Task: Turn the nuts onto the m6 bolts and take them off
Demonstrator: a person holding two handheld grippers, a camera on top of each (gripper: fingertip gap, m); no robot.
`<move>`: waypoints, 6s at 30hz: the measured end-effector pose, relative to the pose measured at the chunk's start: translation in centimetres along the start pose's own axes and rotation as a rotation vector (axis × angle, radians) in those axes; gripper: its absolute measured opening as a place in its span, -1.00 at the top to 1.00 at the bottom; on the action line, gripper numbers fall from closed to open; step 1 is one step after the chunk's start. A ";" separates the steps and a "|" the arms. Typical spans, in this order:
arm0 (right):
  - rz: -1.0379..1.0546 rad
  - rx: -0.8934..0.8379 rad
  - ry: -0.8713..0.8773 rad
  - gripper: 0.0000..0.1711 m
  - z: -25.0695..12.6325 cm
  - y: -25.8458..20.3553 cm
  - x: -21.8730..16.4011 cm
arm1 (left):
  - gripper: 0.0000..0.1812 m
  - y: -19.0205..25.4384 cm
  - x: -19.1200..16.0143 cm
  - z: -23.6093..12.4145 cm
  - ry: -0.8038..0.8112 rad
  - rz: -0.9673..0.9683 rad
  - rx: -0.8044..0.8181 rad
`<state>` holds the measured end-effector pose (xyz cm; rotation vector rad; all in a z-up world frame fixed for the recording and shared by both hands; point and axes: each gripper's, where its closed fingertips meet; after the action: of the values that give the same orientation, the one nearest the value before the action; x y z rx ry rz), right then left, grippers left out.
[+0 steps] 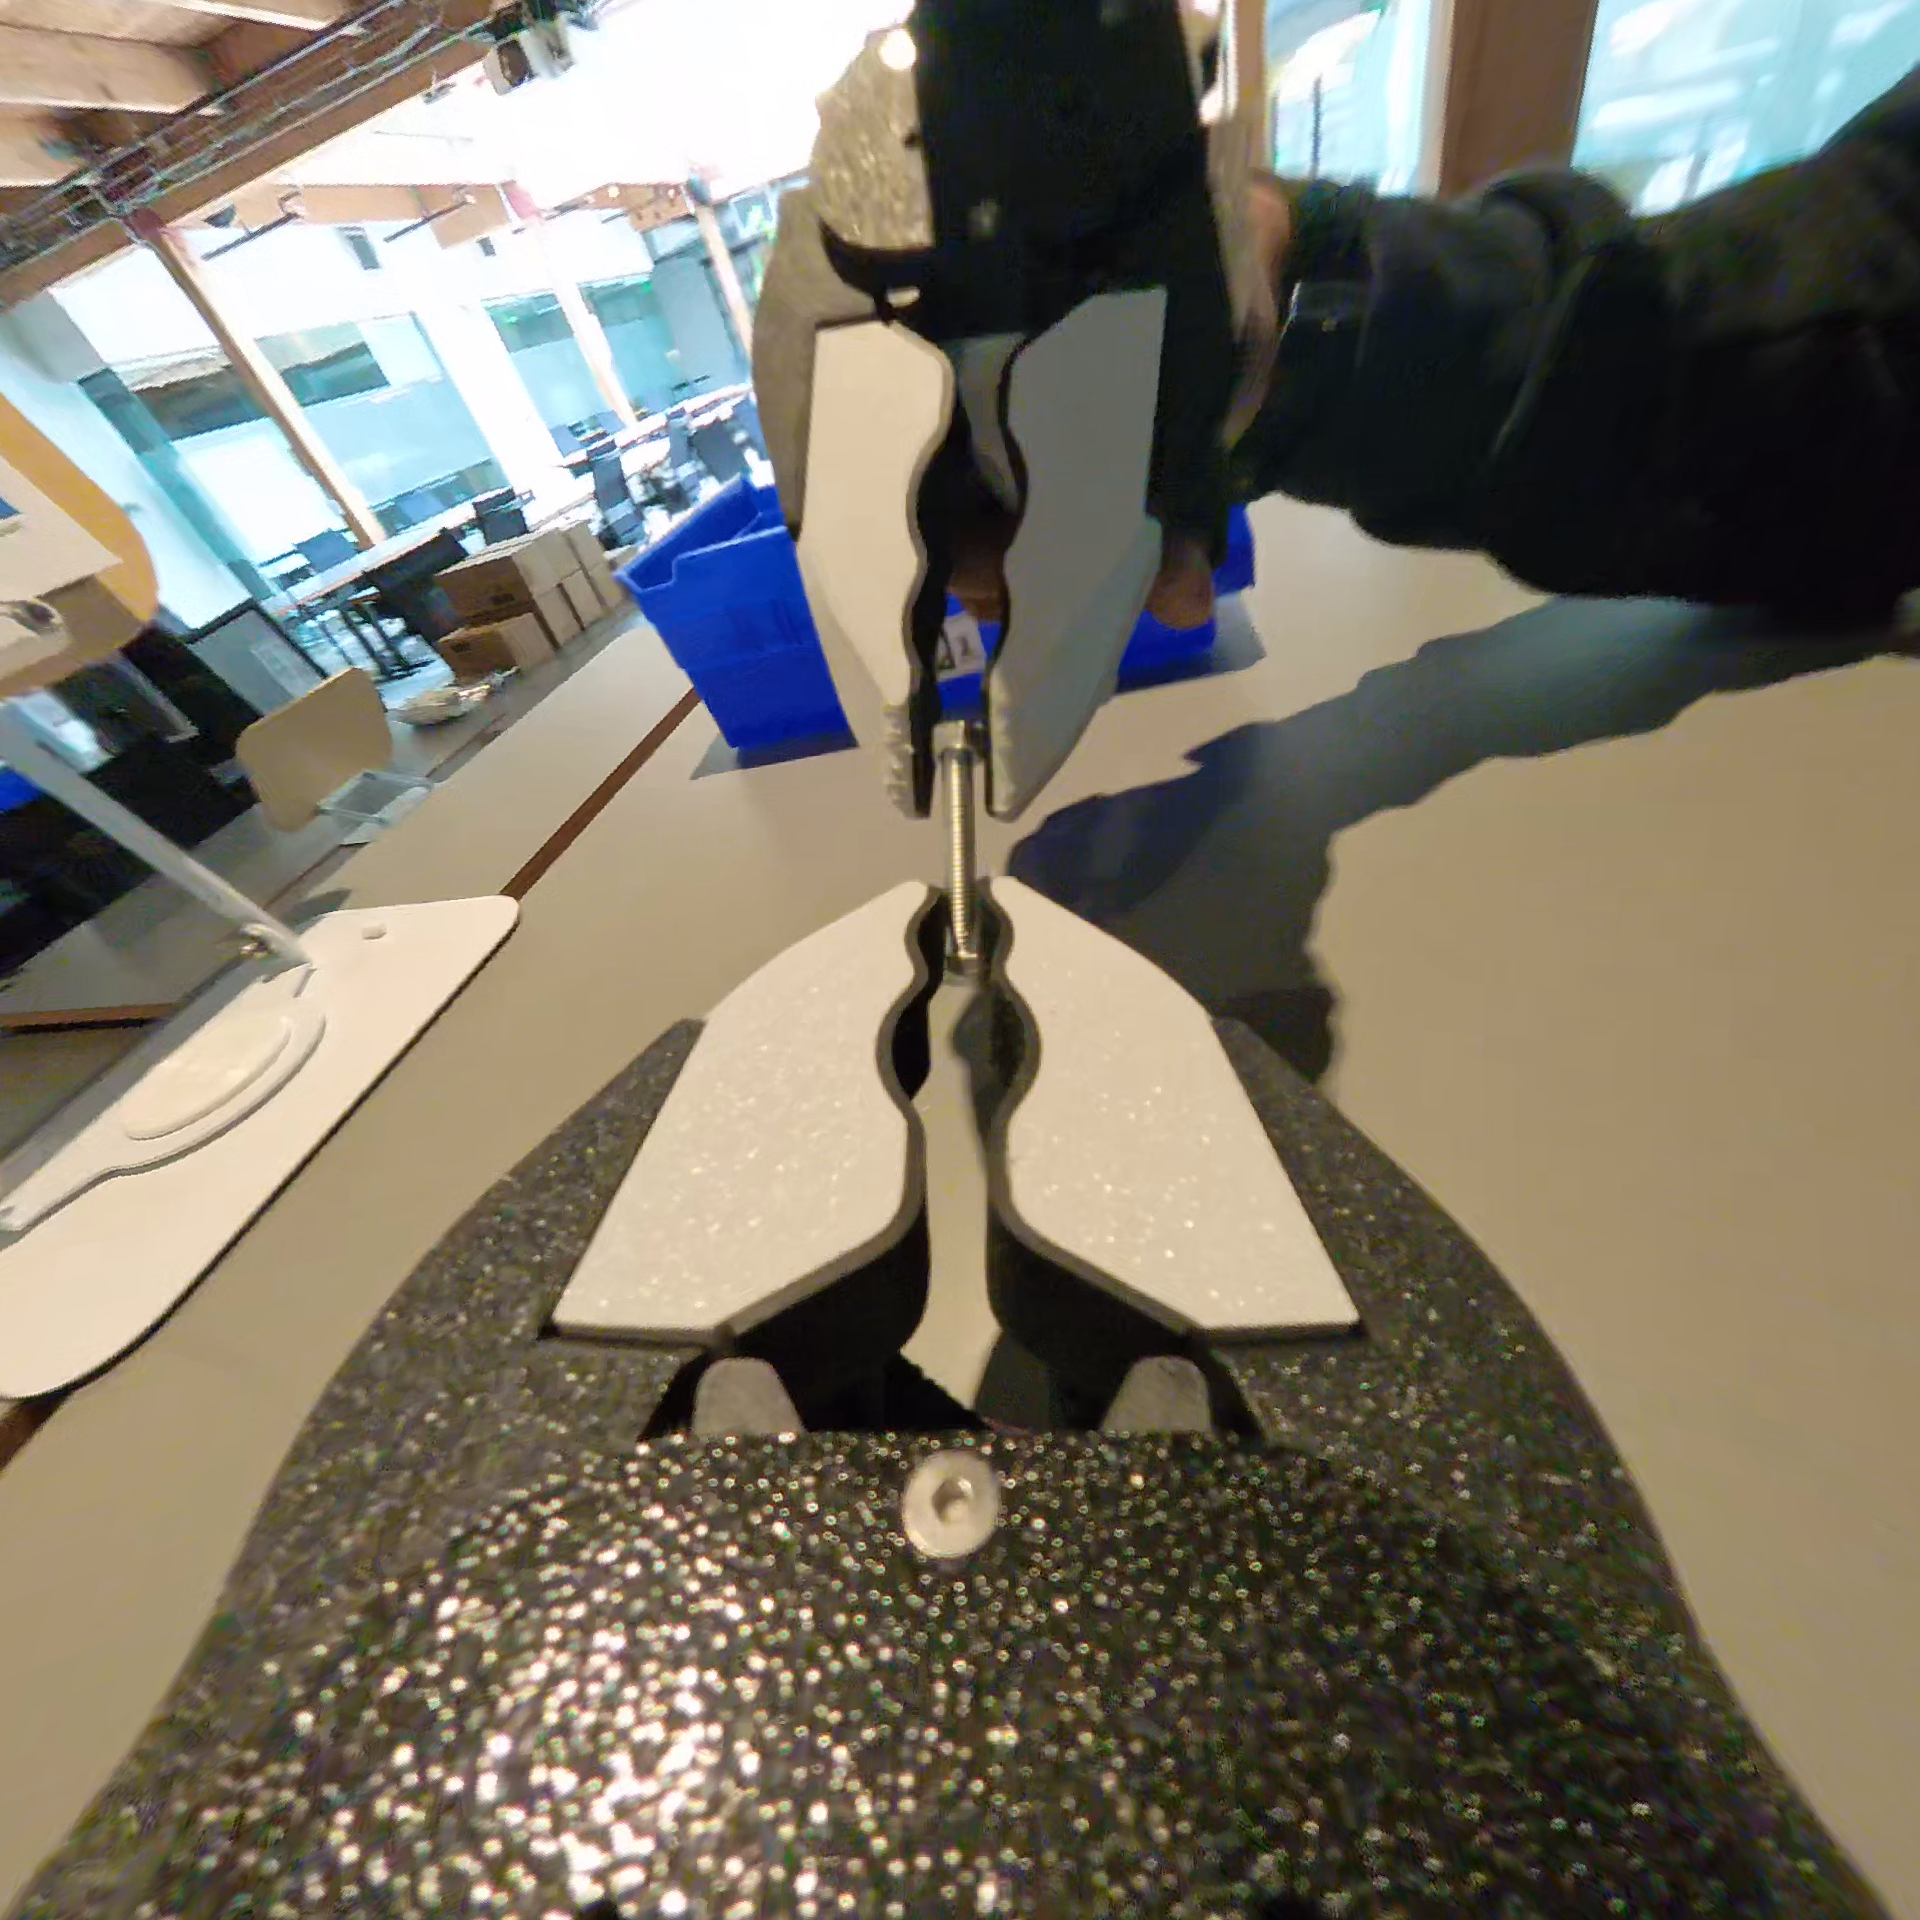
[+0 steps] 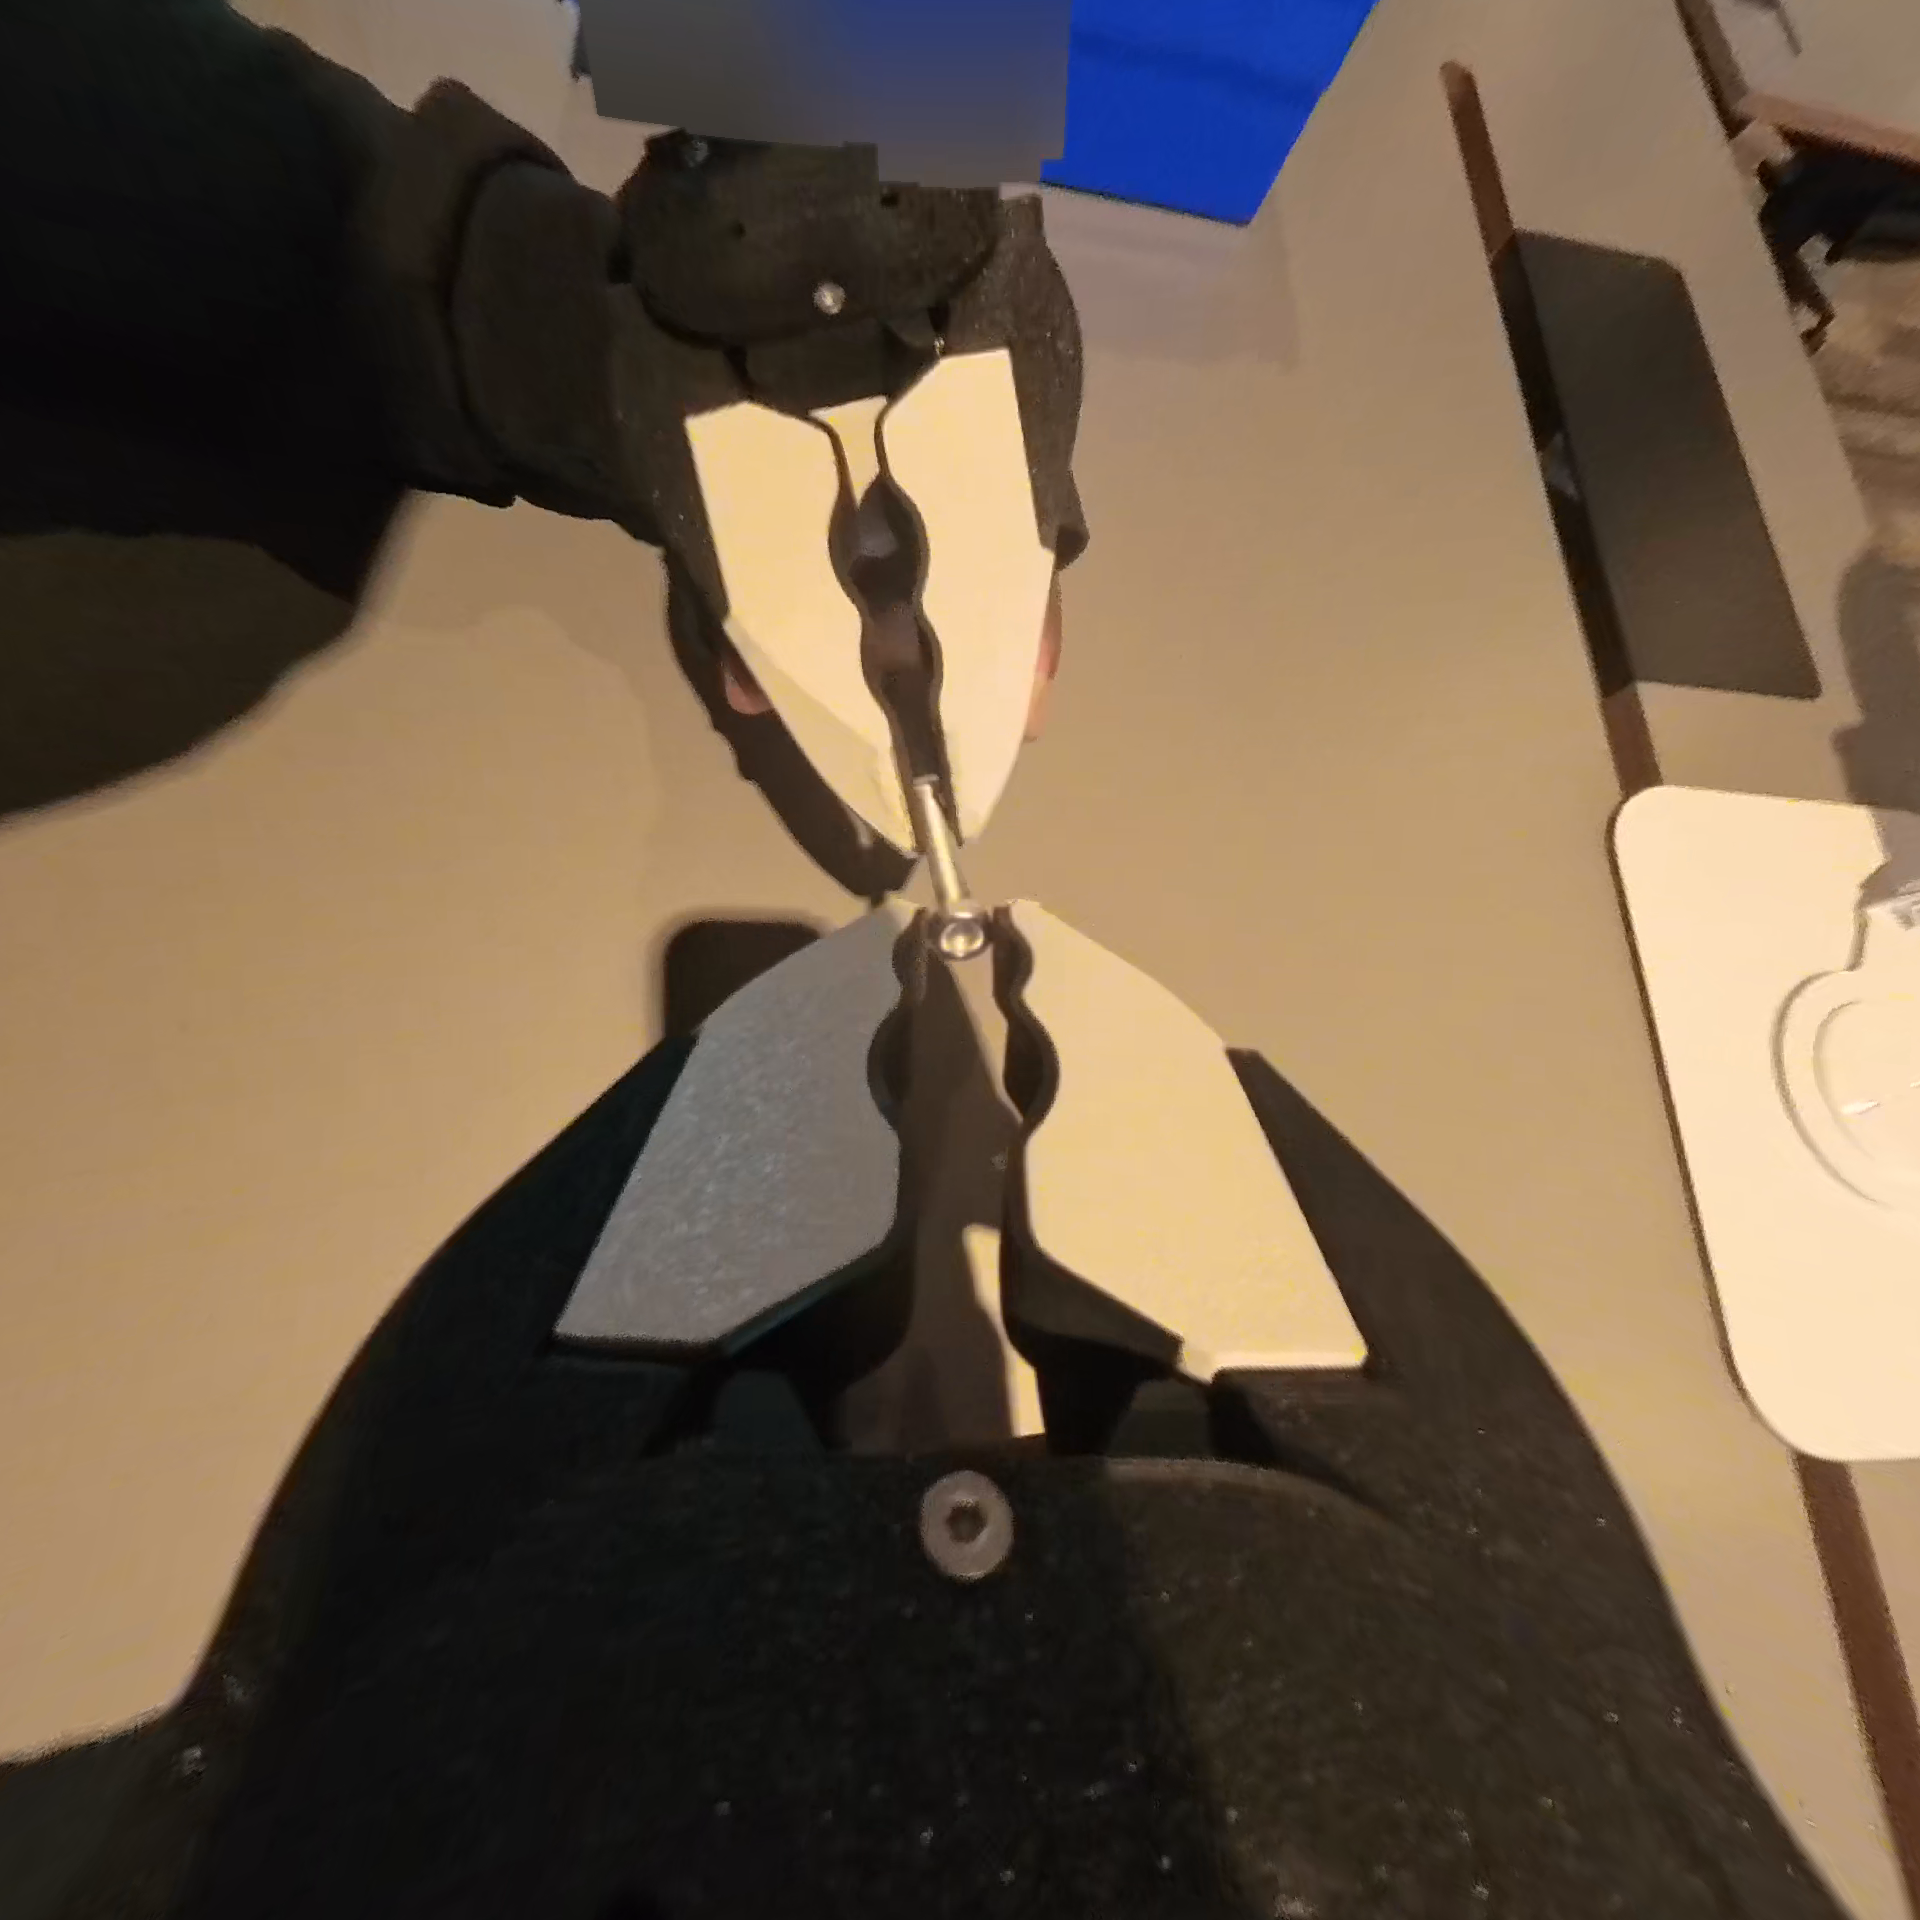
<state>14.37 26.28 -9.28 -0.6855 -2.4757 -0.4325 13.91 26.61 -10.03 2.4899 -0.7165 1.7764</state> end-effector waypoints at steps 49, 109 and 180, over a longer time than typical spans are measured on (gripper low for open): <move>0.078 -0.022 -0.051 0.56 0.5 1.4 -1.5 | 0.94 -1.6 -1.7 0.6 -0.121 0.067 0.141; 0.130 -0.035 -0.051 0.44 0.7 1.9 -1.2 | 0.94 -1.7 -1.3 0.2 -0.100 0.106 0.182; 0.127 0.012 -0.184 0.88 1.3 0.0 -1.8 | 0.94 -0.3 -1.6 0.6 -0.163 0.187 0.126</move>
<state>15.18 26.18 -11.36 -0.9084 -2.5842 -0.3191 14.15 27.31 -11.62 2.7598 -0.9013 1.7388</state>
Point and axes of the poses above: each gripper's, where its closed fingertips meet, z out along the fingers, x out of its top, y = z × x across the jaws, and after that the axes turned 14 degrees about -y, right-handed
